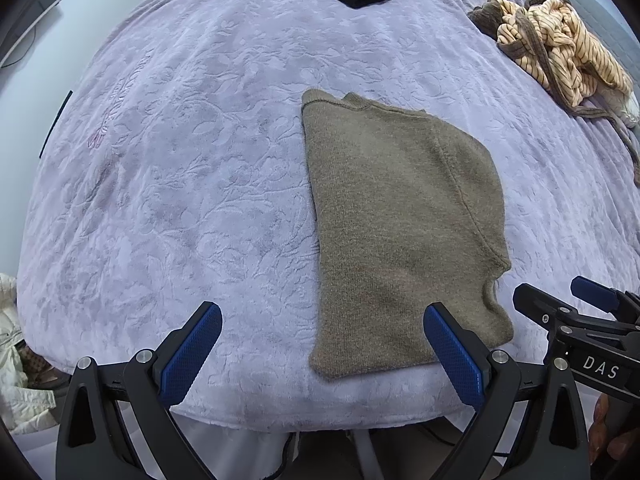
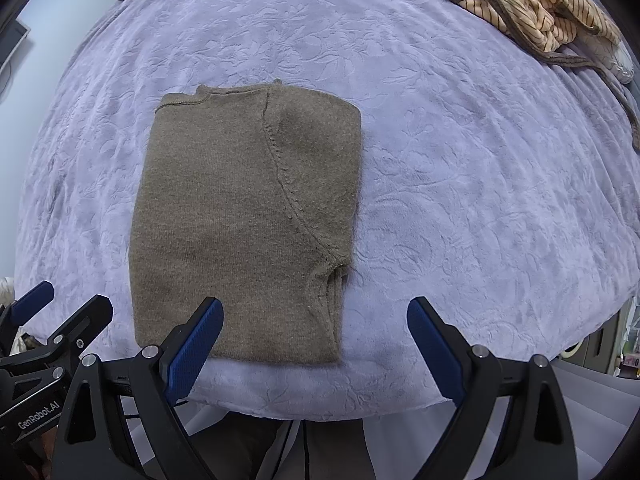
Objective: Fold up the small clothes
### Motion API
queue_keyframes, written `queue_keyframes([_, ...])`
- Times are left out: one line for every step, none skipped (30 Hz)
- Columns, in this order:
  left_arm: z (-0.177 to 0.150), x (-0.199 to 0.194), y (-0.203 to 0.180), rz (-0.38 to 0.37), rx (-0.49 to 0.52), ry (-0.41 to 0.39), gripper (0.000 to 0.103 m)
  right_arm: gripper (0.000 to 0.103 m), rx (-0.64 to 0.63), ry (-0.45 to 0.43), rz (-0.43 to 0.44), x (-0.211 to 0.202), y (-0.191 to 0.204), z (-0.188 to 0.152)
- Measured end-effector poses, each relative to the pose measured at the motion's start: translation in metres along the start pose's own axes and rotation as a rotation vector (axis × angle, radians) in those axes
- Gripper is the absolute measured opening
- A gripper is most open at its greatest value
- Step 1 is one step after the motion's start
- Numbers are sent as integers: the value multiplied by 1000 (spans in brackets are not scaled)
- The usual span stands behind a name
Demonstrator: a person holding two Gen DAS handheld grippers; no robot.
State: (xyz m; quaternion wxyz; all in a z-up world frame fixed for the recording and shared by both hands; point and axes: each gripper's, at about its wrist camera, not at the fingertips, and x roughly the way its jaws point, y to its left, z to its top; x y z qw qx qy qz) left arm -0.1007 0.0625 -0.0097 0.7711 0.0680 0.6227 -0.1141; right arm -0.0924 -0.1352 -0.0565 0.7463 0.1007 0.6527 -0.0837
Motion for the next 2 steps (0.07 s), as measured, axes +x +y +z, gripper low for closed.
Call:
queue_keyframes([0,-1,-1,-2,4,-4,101,95,3,0,0,0,-1,-1])
queue_keyframes([1,-2,-1,-4,6,-6,101,95,5,0,0,0,-1,-2])
